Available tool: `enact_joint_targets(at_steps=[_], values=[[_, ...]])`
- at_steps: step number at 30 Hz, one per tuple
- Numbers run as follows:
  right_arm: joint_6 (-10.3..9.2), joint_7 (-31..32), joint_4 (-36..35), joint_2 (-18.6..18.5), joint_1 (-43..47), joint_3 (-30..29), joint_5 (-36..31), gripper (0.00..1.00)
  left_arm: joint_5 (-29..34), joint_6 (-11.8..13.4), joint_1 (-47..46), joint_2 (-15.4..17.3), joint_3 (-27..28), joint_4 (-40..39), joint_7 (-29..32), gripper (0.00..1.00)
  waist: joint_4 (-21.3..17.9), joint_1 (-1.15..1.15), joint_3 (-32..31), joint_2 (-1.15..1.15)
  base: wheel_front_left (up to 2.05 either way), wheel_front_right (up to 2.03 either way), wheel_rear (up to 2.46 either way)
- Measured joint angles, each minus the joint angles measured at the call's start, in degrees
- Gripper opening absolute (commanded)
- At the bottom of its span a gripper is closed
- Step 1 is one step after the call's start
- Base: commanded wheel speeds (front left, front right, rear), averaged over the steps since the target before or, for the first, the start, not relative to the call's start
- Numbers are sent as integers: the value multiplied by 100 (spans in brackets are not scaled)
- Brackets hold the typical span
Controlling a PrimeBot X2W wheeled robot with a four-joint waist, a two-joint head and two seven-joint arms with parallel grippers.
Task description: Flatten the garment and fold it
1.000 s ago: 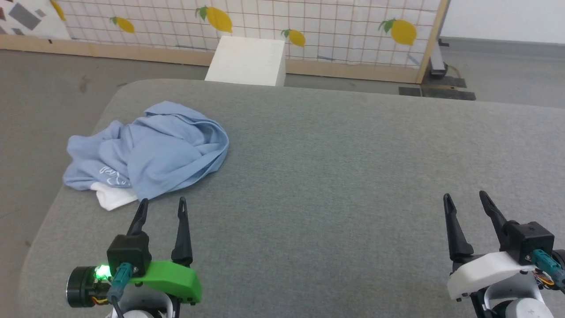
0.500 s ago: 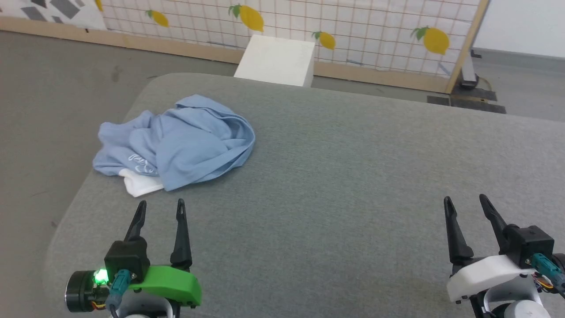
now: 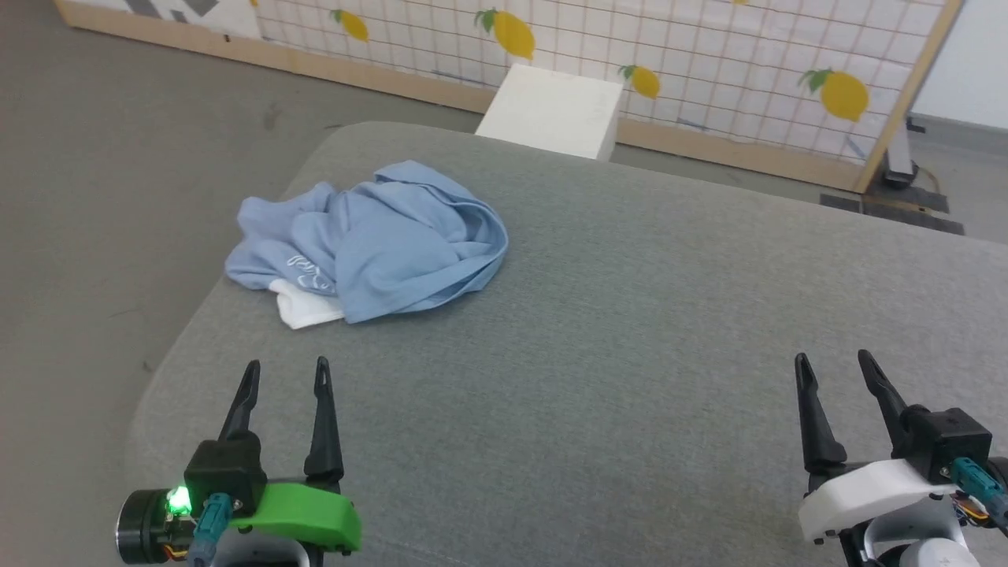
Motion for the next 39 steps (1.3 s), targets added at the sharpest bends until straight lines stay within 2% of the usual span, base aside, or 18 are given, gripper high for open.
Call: enact_joint_targets(at_steps=[17,39], values=[[0,-198,235,1,1,-134,69,100,-154,35,97,0,35,-1,-201,100,572,0,-112,0,0,0,0],[0,-497,426,4,0,-290,89,100,-277,36,215,0,78,-30,-498,100,1115,0,-207,0,0,0,0]])
